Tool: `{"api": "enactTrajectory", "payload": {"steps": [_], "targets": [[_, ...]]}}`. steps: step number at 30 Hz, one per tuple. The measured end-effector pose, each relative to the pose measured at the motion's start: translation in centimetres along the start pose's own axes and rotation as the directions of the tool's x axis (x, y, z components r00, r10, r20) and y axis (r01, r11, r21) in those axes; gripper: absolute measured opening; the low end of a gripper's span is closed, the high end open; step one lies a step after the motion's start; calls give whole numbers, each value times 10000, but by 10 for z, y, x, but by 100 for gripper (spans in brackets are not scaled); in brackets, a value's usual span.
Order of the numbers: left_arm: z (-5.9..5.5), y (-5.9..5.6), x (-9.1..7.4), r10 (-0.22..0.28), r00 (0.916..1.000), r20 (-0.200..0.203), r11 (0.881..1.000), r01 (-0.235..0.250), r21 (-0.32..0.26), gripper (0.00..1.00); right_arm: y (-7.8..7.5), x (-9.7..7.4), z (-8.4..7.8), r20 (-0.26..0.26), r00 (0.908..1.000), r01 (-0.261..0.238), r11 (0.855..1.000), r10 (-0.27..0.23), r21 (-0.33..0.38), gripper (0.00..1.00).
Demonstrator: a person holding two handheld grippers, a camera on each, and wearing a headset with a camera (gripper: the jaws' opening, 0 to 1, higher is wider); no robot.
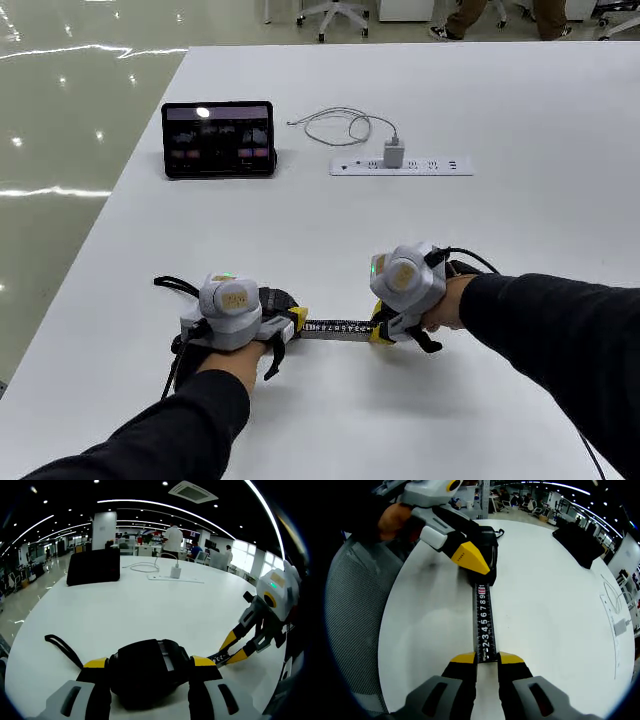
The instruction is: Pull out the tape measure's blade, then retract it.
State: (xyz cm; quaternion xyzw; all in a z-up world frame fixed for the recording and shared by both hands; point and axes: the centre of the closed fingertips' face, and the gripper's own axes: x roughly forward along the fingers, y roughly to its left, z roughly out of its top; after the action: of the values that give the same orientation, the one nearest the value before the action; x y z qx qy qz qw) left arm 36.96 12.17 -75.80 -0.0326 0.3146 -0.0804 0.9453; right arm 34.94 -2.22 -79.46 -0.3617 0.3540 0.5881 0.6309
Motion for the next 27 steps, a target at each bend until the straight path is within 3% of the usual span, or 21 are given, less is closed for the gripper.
{"api": "enactTrajectory", "payload": {"steps": [27], "targets": [[-1,0,0,167,9998,-83,9997,-168,-179,58,-3,8,14,374,9992,-117,9999,119,-46,10]]}}
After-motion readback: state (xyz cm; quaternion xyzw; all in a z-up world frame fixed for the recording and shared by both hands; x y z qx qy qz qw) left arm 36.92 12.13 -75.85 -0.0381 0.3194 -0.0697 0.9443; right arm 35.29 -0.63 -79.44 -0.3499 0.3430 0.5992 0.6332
